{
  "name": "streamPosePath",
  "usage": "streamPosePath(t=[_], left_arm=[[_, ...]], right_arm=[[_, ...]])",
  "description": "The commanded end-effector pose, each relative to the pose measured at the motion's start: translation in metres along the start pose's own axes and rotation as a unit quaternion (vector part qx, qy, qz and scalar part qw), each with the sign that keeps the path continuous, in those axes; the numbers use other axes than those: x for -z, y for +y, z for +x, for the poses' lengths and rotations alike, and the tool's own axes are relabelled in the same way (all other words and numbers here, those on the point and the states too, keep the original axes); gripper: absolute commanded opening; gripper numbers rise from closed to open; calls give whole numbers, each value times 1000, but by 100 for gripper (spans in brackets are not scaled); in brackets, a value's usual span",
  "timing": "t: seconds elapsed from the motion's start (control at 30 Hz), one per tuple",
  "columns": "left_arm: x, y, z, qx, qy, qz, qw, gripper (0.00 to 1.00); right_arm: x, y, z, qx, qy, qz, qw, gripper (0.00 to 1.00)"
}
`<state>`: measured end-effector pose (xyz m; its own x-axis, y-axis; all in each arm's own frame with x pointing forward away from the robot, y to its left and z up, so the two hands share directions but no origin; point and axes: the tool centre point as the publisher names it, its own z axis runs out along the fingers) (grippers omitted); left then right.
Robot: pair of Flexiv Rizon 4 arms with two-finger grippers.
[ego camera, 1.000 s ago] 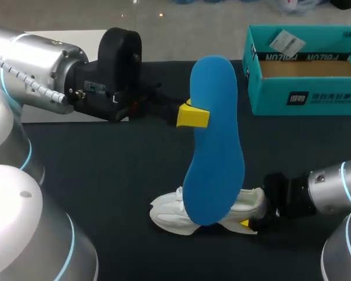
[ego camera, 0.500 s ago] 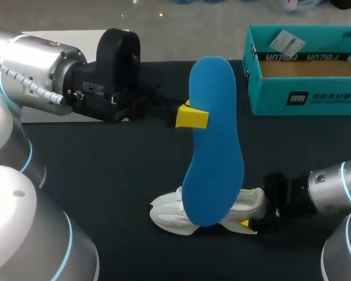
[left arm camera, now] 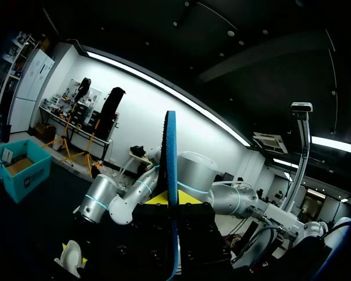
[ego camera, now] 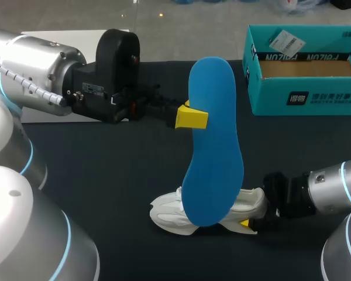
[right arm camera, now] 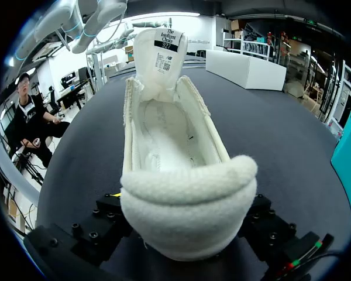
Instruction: Take the shoe out of the shoebox, open the shoe tongue, remove and reinsert the insole, then place the shoe into the shoebox
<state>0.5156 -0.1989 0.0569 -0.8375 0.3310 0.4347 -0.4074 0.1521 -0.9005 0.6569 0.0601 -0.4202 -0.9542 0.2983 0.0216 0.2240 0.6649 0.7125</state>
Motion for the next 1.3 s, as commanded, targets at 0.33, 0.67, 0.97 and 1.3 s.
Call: streamPosePath(t=[0.33,0.67,0.97,1.3], left_arm=[[0,0,0,0,-1,-1,1000,0],[0,0,0,0,-1,-1,1000,0],[0,0,0,0,-1,-1,1000,0],[0,0,0,0,-1,-1,1000,0]], right_arm=[[4,0,-1,9,-17,31,999,100],[36,12,-10,45,-30,132,990,100],[71,36,-23,106,-28,268,957,100],[99,50,-28,51,-38,346,936,100]])
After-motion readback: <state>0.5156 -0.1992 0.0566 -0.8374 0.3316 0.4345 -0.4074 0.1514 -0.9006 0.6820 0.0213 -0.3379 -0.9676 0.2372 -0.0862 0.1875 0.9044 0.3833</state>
